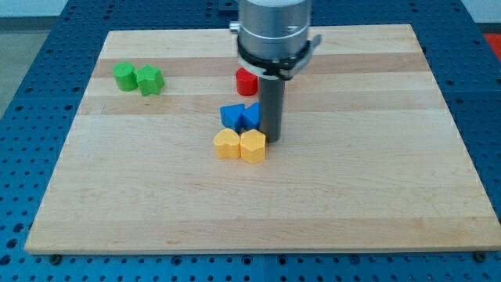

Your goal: Separate the heart from the hexagon

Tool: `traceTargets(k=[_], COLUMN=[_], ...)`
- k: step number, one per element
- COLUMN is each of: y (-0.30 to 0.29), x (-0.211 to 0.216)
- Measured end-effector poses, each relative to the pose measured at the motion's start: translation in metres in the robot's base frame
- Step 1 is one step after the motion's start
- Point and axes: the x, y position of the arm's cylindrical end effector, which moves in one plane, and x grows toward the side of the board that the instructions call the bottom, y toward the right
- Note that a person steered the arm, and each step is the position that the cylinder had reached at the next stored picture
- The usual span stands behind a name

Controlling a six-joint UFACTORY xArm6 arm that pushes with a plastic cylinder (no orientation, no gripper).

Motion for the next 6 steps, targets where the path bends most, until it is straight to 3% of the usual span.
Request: traceTargets(k=[2,3,4,6], y=[-0.001,-0.001,-0.039,-0.106], x=[-0.042,-0.019,0.009,0.021])
